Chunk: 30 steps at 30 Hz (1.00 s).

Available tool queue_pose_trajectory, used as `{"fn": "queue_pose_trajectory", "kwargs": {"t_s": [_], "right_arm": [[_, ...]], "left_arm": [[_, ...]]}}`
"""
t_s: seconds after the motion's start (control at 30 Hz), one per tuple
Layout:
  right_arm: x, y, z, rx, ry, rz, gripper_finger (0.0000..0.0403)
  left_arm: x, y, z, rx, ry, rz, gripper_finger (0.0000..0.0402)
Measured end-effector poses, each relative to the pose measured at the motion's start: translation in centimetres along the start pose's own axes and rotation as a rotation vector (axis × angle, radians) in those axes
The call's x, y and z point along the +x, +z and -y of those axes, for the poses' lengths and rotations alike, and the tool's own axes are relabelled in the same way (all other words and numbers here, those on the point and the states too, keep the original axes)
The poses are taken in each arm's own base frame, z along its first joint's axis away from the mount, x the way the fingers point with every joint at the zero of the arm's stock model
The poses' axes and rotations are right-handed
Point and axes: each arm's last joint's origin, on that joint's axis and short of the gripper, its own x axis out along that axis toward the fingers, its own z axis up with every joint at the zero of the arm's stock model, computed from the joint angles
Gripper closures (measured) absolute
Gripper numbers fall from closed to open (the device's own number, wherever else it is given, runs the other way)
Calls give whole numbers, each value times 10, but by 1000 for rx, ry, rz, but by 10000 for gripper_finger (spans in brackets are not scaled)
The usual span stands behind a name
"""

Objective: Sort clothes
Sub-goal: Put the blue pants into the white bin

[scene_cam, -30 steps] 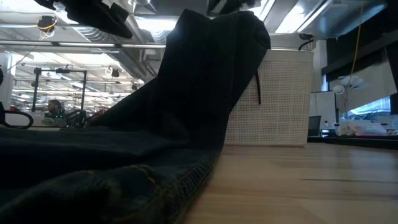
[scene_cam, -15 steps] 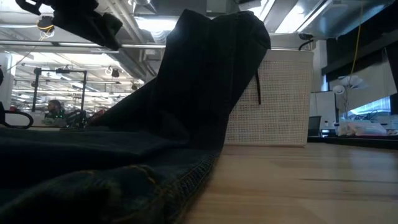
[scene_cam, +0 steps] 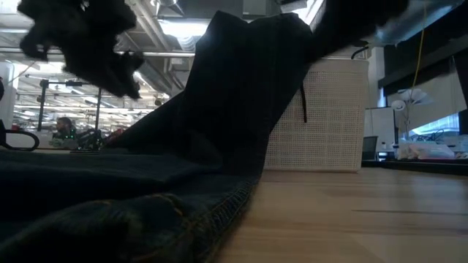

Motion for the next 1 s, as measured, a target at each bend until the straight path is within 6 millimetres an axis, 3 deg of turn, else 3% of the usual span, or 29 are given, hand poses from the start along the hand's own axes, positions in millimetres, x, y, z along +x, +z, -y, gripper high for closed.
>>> {"fn": "queue_pose_trajectory", "kwargs": {"t_s": [0.2,0.37,0.53,0.67,0.8,1.0], "right_arm": [[41,-39,10,-104,-50,-37,190],[74,-42,19,-181,-58,-38,190],[102,-25,29,-153,-19,-27,190],[116,-5,34,-73,64,22,190],[117,16,30,-51,211,118,190],[112,40,28,-19,211,239,190]], "left_arm": [[33,-4,1,-6,106,58,249],[56,-1,3,-58,111,65,249],[79,-2,6,-33,109,69,249],[89,7,13,-26,29,185,249],[89,18,19,21,-61,310,249],[85,34,24,33,-73,366,249]]}}
